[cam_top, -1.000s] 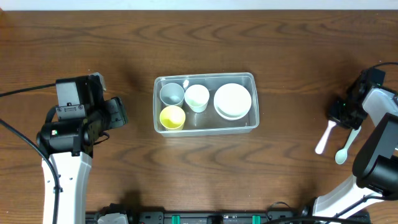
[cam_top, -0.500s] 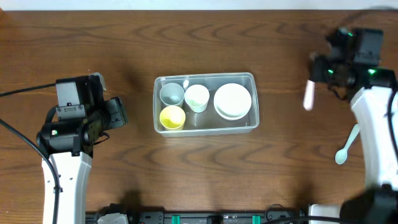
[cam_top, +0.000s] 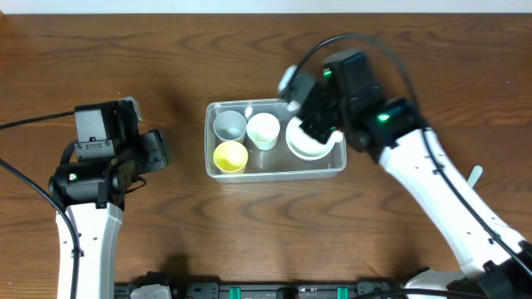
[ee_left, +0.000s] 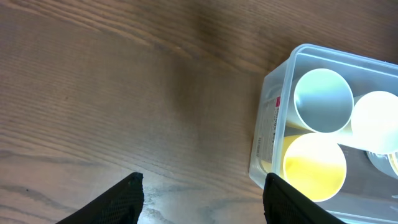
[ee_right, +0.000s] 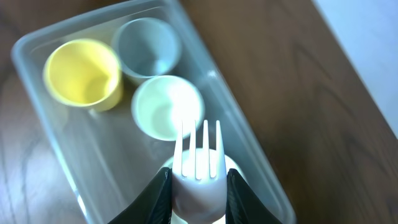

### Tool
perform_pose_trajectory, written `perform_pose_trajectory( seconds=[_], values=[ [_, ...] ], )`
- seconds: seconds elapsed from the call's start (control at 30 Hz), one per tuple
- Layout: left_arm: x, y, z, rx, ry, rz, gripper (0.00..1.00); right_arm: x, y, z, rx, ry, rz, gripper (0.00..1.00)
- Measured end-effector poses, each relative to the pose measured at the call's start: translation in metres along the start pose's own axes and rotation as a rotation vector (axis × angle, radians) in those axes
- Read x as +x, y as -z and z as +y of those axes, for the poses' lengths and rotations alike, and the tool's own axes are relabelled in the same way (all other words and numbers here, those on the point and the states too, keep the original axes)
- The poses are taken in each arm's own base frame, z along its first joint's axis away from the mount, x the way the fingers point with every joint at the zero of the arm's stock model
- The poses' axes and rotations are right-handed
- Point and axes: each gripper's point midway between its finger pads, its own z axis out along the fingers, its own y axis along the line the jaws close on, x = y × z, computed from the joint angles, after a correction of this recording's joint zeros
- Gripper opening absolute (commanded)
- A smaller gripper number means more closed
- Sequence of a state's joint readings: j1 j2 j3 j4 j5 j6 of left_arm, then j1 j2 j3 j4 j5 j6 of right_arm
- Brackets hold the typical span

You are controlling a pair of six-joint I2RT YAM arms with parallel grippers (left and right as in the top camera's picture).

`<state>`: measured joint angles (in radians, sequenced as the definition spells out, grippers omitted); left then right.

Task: Pack container
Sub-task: 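Carry the white fork over the container beside the bowls, then lower the fork into the container between cups and bowls, release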

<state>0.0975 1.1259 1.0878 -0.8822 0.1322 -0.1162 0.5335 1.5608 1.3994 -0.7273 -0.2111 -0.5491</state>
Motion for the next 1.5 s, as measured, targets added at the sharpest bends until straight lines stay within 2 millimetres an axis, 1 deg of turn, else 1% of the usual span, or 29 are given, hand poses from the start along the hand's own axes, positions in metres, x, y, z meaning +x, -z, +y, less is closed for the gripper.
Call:
perform_pose_trajectory(
  seconds=[0.1,0.2,0.33,0.4,0.47,0.5,0.57,0.73,1.27,1.4,1.47,1.5],
  values=[
    [0.0,0.0,0.0,0.0,0.0,0.0,0.62,0.003,-0.013,0.019,-0.052,0.087,0.035,0.01],
    [0.0,0.0,0.0,0.0,0.0,0.0,0.62,0.011,-0.029,0.036,-0.107,0.148,0.081,0.01],
    [0.0,0.0,0.0,0.0,0.0,0.0,0.62,0.021,-0.046,0.051,-0.16,0.185,0.13,0.03],
    [0.0,0.0,0.0,0.0,0.0,0.0,0.62,0.025,-0.052,0.057,-0.182,0.197,0.149,0.05],
    [0.0,0.0,0.0,0.0,0.0,0.0,0.62,0.028,-0.056,0.061,-0.195,0.201,0.165,0.16],
    [0.0,0.0,0.0,0.0,0.0,0.0,0.62,0.029,-0.057,0.062,-0.198,0.202,0.168,0.24],
    [0.0,0.0,0.0,0.0,0.0,0.0,0.62,0.029,-0.057,0.062,-0.199,0.2,0.168,0.44],
    [0.0,0.0,0.0,0.0,0.0,0.0,0.62,0.03,-0.056,0.062,-0.2,0.191,0.173,0.56],
    [0.0,0.0,0.0,0.0,0.0,0.0,0.62,0.029,-0.057,0.062,-0.197,0.192,0.168,0.58],
    [0.0,0.0,0.0,0.0,0.0,0.0,0.62,0.032,-0.056,0.06,-0.185,0.194,0.186,0.59],
    [0.0,0.0,0.0,0.0,0.0,0.0,0.62,0.037,-0.056,0.056,-0.163,0.197,0.212,0.61],
    [0.0,0.0,0.0,0.0,0.0,0.0,0.62,0.039,-0.056,0.054,-0.152,0.197,0.224,0.64]
  ],
)
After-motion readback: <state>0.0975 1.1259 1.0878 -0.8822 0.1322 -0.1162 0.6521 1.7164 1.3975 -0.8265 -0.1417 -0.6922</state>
